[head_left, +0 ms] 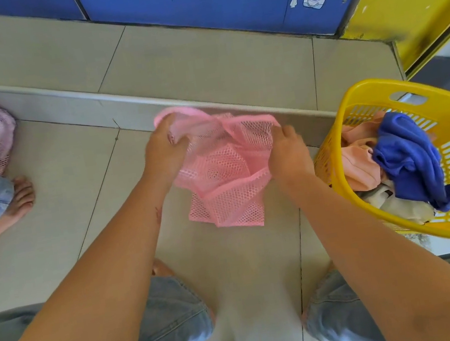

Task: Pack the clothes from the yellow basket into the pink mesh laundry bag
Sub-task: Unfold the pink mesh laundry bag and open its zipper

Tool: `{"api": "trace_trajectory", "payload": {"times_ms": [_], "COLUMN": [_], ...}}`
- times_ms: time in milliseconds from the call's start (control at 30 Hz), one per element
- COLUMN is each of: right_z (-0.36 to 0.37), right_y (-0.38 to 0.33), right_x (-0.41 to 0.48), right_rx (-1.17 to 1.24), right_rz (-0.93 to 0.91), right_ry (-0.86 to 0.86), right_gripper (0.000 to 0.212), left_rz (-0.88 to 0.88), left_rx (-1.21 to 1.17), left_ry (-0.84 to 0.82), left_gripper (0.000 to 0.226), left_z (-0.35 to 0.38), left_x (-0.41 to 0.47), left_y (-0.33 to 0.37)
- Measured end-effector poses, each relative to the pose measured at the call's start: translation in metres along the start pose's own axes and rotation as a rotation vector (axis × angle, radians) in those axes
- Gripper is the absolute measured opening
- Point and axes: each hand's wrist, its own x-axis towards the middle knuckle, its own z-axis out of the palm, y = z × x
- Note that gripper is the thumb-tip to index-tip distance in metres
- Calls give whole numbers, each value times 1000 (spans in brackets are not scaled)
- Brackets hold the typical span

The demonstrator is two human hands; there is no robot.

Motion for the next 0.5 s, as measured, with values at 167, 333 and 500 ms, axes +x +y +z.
{"api": "trace_trajectory", "payload": {"times_ms": [167,333,500], "right_z": [33,32,-8], "right_y": [16,13,-10], "right_x": [-12,-18,-24], "right_rx": [-211,-247,29], "right_rz": [94,36,-57], "right_ry": [-297,-302,-123], "right_gripper": [55,49,60], "left_rz": [-111,-82,-58], "left_rx": [-205,-162,-179], "left_ry": [-199,-273,-272], "left_gripper": [71,69,69], "left_z": [8,15,27], "left_x": [-17,-21,-27], "left_y": [-13,-15,-11]}}
